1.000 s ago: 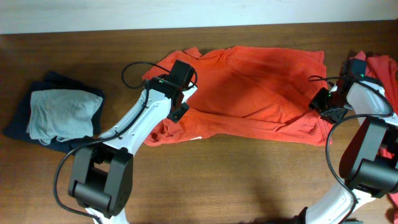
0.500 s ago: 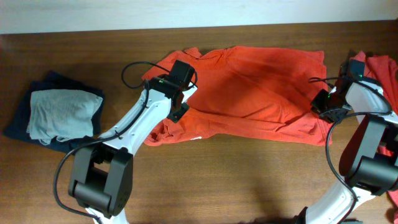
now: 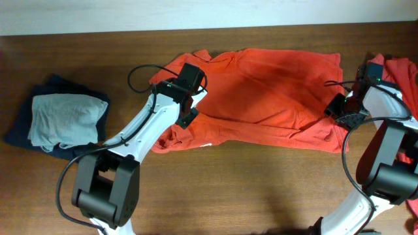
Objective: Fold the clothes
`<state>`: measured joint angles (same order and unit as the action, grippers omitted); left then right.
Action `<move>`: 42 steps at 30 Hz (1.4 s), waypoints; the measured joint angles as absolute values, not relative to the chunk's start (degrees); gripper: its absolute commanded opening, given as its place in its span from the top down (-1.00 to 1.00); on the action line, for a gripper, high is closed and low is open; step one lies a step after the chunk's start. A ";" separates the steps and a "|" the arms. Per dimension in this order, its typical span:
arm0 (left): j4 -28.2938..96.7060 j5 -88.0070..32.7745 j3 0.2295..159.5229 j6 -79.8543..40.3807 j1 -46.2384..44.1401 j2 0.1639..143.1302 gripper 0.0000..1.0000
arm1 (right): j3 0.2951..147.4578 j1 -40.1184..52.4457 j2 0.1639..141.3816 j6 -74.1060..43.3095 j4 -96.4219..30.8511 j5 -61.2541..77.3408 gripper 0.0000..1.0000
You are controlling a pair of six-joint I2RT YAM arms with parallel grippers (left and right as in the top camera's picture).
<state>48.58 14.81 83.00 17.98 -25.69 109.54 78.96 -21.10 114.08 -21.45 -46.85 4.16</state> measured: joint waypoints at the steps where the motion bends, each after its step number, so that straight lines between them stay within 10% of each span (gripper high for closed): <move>1: 48.58 14.81 83.00 17.98 -25.69 109.54 0.74 | 78.98 -21.10 114.08 -21.41 -46.72 4.16 -0.06; 9: 48.58 14.79 83.00 17.98 -25.69 109.54 0.74 | 78.96 -21.10 114.08 -21.89 -45.82 4.19 0.92; 42: 43.46 15.27 83.00 18.00 -25.63 109.54 0.54 | 78.96 -27.68 108.49 -22.76 -45.39 8.34 0.92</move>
